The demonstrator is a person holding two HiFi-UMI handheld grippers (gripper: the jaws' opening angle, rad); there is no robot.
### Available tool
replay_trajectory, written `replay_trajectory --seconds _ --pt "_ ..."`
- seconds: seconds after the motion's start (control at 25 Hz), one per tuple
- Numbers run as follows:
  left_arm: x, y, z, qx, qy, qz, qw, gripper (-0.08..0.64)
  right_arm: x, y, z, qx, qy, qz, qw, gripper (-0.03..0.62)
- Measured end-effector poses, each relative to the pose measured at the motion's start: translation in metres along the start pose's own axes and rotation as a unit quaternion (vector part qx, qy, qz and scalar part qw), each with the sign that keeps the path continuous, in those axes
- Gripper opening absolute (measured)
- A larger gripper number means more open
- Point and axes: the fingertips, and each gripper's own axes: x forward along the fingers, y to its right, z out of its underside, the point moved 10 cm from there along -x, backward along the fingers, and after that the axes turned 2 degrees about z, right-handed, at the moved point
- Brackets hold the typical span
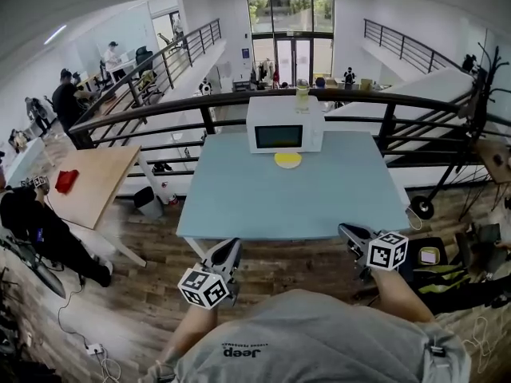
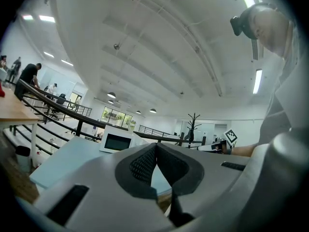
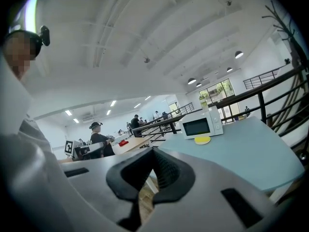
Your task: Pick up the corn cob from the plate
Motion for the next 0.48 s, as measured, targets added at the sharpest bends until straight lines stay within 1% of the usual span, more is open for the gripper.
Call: replay_trajectory --seconds 0.08,0.24,0.36,0.48 --pt "0.006 0.007 0.0 0.0 -0.002 0.0 1.0 0.018 -0.006 0.006 -0.002 0.01 0.002 -0.002 1.0 0.006" --pt "0.025 0.026 0.001 0.005 -0.008 0.003 1.0 0.018 -0.024 0.023 -0.005 0.008 0.005 -0.007 1.0 0.006" --pt "0.045 0.044 0.003 0.008 -0.007 0.005 0.9999 0.018 -0.04 0.041 -0.009 0.006 0.008 -0.011 1.0 0.006" --pt "0.066 0.062 0.007 0.003 -0.01 0.005 0.9999 0.018 -0.056 0.063 -0.011 0.008 0.01 -0.013 1.0 0.006"
